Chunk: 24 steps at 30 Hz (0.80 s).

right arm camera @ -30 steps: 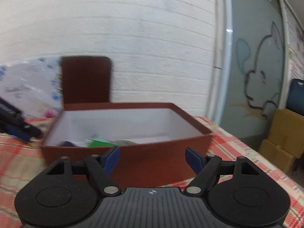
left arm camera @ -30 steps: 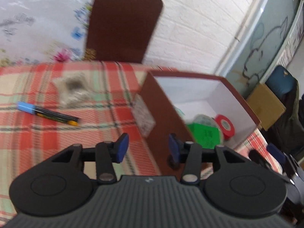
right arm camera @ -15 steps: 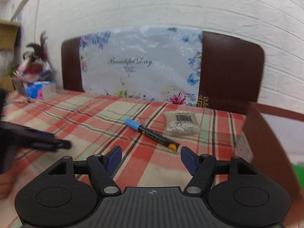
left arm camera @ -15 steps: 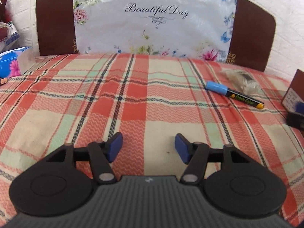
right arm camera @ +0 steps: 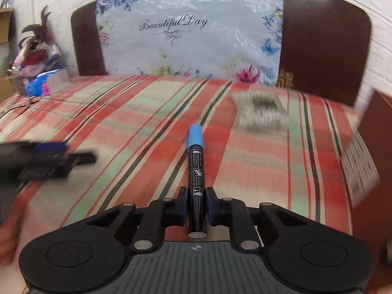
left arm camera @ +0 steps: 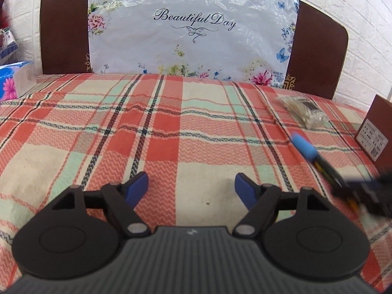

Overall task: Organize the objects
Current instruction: 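Grasp the blue-capped marker with the right gripper and lift it, then carry the marker into the brown box and release it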

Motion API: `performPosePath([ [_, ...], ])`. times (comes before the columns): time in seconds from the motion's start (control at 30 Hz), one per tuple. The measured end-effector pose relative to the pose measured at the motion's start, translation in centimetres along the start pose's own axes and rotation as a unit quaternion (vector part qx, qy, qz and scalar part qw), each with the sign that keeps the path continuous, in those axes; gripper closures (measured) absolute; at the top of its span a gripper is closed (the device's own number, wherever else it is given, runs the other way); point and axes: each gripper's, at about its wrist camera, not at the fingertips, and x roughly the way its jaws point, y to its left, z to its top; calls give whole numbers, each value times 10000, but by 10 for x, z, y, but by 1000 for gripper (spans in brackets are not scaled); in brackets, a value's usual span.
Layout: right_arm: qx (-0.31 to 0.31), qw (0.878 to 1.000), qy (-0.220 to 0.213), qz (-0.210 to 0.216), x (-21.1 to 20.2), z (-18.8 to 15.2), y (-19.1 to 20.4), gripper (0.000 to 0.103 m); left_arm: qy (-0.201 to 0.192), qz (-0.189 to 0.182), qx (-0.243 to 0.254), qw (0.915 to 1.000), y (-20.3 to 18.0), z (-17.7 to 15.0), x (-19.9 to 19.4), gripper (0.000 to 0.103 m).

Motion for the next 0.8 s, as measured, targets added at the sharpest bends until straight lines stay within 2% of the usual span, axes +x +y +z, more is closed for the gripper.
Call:
performPosePath([
  [0.1, 820, 9964, -44, 193, -50, -46, 7, 88, 50, 91, 148, 9998, -6, 0, 0, 23],
  [0.2, 1254, 9919, -184, 110, -86, -81, 16, 88, 145, 213, 411, 9988, -15, -1, 0, 22],
  [0.3, 1333, 9908, -247, 10, -99, -92, 17, 88, 317, 272, 551, 9976, -20, 0, -1, 22],
  [0.47, 1284, 9909, -388, -136, -100, -96, 22, 88, 872, 221, 551, 9944, -32, -1, -19, 22],
  [0.53, 1098, 9927, -434, -229, -99, -97, 28, 88, 1133, -79, 345, 9929, -36, -1, -29, 22],
  [0.63, 880, 9944, -489, -317, -101, -100, 34, 88, 1394, -760, 37, 9873, -49, 1, -44, 23],
  [0.73, 621, 9958, -531, -411, -102, -102, 40, 88, 1670, -1552, -147, 9736, -72, 2, -53, 23],
  [0.8, 416, 9966, -532, -467, -102, -102, 45, 87, 1814, -1857, -186, 9655, -90, 0, -54, 22],
])
